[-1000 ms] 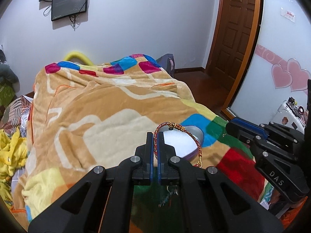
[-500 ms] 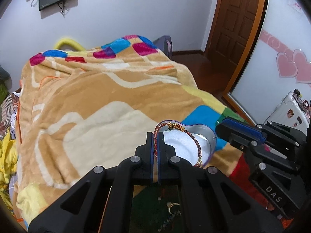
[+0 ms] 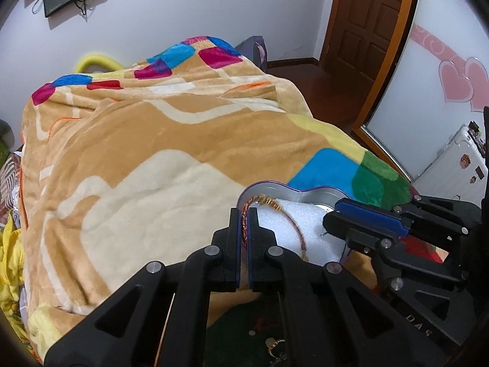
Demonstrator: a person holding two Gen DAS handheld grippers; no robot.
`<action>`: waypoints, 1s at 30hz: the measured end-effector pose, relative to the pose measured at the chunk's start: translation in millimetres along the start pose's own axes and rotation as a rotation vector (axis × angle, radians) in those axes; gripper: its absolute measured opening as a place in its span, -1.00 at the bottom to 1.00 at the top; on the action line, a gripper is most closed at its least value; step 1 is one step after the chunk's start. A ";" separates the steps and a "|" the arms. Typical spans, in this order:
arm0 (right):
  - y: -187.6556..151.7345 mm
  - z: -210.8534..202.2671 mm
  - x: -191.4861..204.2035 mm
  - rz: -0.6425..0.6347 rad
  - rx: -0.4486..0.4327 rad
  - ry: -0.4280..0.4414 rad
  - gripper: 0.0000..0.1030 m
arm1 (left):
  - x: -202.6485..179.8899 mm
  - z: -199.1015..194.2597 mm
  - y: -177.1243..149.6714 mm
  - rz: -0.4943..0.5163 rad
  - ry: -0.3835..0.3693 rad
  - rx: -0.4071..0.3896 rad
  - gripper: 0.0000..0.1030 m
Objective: Organize jewelry
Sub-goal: 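Carry bracelet and earring into the heart tin and open both grippers, then lift both grippers from the tin back toward the remaining jewelry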
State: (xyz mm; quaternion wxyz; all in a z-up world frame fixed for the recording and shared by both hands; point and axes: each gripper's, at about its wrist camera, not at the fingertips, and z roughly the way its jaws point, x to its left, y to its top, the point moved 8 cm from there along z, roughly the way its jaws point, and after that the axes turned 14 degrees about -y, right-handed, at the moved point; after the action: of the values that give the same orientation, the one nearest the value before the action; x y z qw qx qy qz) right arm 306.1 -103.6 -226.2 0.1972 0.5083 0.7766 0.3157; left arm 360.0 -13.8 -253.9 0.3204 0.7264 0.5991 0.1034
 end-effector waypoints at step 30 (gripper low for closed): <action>13.6 -71.6 -0.5 -0.006 -0.117 -0.079 -0.45 | -18.5 -97.1 -8.7 -0.004 0.026 -0.146 -0.11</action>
State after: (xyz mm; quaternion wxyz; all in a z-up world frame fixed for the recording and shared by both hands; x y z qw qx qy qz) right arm 270.4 -120.9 -165.1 0.2579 0.5055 0.7500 0.3397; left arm 296.3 2.7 -179.6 0.3651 0.6984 0.5956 0.1555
